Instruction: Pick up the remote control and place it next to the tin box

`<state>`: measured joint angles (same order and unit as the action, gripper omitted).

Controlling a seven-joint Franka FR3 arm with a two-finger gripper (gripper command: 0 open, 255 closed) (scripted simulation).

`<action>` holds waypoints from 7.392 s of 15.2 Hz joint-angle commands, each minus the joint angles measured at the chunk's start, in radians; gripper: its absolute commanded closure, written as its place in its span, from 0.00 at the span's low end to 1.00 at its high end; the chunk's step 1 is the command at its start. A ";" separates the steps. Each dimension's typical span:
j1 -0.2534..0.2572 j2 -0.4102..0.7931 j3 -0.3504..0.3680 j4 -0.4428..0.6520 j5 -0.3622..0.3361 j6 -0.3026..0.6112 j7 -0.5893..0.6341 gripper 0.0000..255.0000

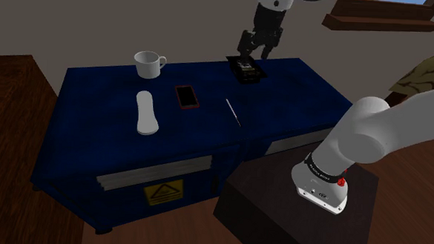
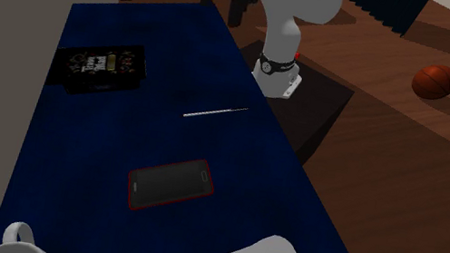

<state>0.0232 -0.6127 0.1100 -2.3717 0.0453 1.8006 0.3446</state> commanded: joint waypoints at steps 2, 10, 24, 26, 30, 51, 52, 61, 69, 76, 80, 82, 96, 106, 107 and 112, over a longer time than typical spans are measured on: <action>0.008 0.082 0.046 0.015 0.019 0.066 0.069 0.00; 0.023 0.342 0.168 0.137 0.020 0.200 0.266 0.00; 0.110 0.889 0.262 0.566 -0.160 0.279 0.624 0.00; 0.137 0.973 0.257 0.653 -0.188 0.268 0.664 0.00; 0.185 1.106 0.244 0.807 -0.224 0.241 0.716 0.00; 0.190 1.148 0.233 0.767 -0.241 0.321 0.727 1.00; 0.190 1.148 0.233 0.767 -0.241 0.321 0.727 1.00; 0.187 1.115 0.241 0.800 -0.228 0.257 0.719 1.00; 0.186 1.082 0.249 0.859 -0.213 0.166 0.709 1.00; 0.188 1.063 0.254 0.926 -0.203 0.082 0.702 1.00; 0.168 1.015 0.257 0.885 -0.188 0.077 0.687 1.00; 0.130 0.932 0.259 0.767 -0.160 0.117 0.657 1.00; -0.024 0.433 0.168 0.171 0.020 0.241 0.358 1.00; -0.083 0.142 0.019 -0.106 0.033 0.220 0.137 1.00; -0.090 0.115 0.002 -0.127 0.028 0.214 0.115 1.00; -0.138 -0.007 -0.087 -0.221 -0.016 0.182 0.006 1.00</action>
<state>-0.1073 -0.5991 0.0375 -2.5821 0.0377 1.9928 0.3693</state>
